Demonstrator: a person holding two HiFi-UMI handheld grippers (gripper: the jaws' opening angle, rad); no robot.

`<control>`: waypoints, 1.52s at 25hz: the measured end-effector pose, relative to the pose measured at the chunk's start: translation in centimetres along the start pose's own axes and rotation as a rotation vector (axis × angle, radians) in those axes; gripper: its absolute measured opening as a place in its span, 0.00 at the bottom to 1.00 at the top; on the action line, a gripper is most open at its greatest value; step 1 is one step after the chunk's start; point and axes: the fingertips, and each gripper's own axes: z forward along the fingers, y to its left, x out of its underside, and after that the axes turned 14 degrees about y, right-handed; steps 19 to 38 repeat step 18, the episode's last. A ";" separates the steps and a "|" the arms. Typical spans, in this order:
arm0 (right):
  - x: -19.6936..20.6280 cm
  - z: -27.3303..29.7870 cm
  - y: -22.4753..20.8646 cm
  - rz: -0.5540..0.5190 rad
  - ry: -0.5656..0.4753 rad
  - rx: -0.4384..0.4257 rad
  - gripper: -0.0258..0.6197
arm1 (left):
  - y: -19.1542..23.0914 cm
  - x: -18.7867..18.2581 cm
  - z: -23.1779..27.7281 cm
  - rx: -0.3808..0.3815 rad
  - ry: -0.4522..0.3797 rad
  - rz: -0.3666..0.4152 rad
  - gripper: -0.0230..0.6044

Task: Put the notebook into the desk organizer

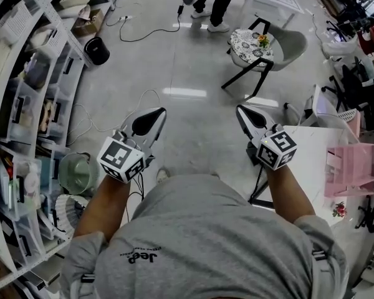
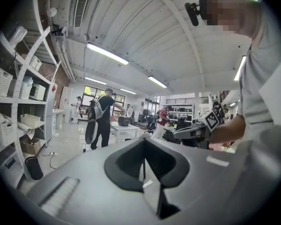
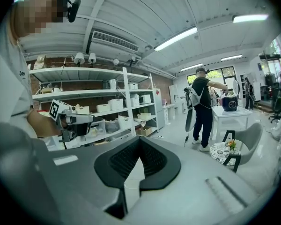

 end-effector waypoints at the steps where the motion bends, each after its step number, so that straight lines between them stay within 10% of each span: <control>1: 0.0 -0.1 -0.1 -0.002 -0.001 0.001 0.04 | 0.0 -0.1 0.1 0.001 0.000 0.001 0.13; 38: -0.4 -0.5 -0.4 -0.023 -0.011 0.001 0.04 | -0.6 -0.5 0.8 0.013 -0.001 0.010 0.13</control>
